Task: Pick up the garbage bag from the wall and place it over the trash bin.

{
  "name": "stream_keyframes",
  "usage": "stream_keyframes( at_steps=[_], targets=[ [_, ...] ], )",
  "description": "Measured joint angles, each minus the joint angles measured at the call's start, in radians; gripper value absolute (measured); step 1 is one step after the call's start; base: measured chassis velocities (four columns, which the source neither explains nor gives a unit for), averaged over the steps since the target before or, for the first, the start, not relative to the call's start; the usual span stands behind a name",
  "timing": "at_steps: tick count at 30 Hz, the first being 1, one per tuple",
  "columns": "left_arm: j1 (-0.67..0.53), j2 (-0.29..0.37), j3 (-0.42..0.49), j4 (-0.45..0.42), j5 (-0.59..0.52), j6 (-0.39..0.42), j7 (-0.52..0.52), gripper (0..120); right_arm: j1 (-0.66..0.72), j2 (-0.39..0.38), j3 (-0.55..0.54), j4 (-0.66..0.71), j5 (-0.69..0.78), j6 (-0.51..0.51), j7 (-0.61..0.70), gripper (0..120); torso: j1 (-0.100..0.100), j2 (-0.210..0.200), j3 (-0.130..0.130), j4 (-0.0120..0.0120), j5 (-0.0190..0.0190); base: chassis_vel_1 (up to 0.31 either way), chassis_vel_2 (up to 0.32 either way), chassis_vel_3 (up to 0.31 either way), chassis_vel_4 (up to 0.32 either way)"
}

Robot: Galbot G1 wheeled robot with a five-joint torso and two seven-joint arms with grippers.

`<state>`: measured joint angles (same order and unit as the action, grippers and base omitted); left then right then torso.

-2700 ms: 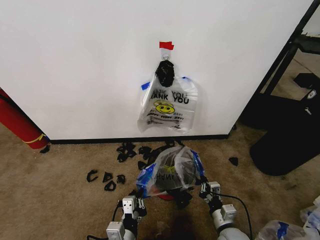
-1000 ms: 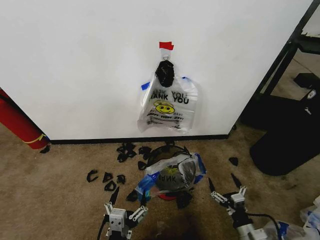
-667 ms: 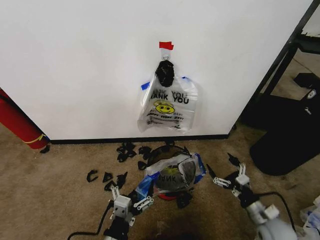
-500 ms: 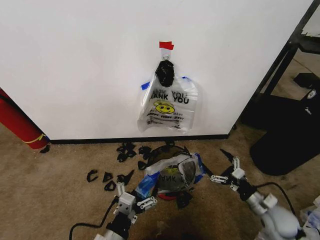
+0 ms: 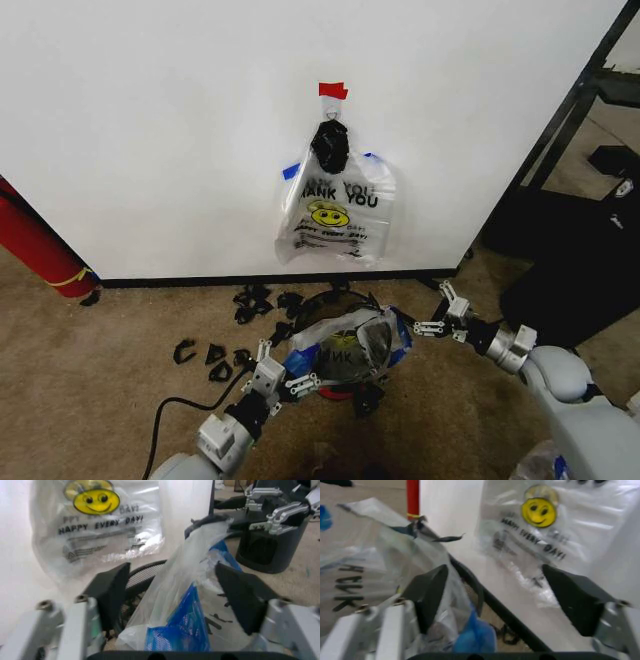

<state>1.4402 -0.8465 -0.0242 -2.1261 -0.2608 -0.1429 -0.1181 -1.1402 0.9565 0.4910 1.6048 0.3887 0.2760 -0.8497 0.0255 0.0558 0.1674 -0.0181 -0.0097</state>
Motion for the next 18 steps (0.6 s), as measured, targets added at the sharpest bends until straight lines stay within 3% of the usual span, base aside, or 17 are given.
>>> stream_keyframes(
  at_steps=[4,8,10,13,18],
  targets=[
    [-0.065,0.014,0.044,0.031,-0.031,0.008,-0.004,50,-0.012,0.0,0.018,0.003,0.003,0.0,-0.064,52,0.0,0.0,0.0,-0.0005,-0.0001,0.0,0.0,0.0,0.0],
    [-0.07,0.04,0.026,0.002,-0.083,0.008,-0.015,40,-0.046,-0.002,0.063,0.013,0.047,0.017,-0.083,61,0.0,0.0,0.0,0.0005,-0.0001,0.0,0.0,0.0,0.0],
    [-0.084,0.054,0.014,-0.006,-0.121,0.008,-0.031,47,-0.068,-0.003,0.082,0.01,0.067,0.03,-0.082,68,0.0,0.0,0.0,0.0005,0.0001,0.0,0.0,0.0,0.0],
    [-0.185,0.076,0.025,0.026,-0.266,0.038,-0.122,59,-0.136,0.003,0.131,0.001,0.111,0.059,-0.072,81,0.0,0.0,0.0,-0.0005,0.0,0.0,0.0,0.0,0.0],
    [-0.27,0.074,0.039,0.084,-0.407,0.128,-0.124,77,-0.156,0.025,0.134,-0.007,0.129,0.078,-0.043,97,0.0,0.0,0.0,-0.0002,0.0,0.0,0.0,0.0,0.0]
  ],
)
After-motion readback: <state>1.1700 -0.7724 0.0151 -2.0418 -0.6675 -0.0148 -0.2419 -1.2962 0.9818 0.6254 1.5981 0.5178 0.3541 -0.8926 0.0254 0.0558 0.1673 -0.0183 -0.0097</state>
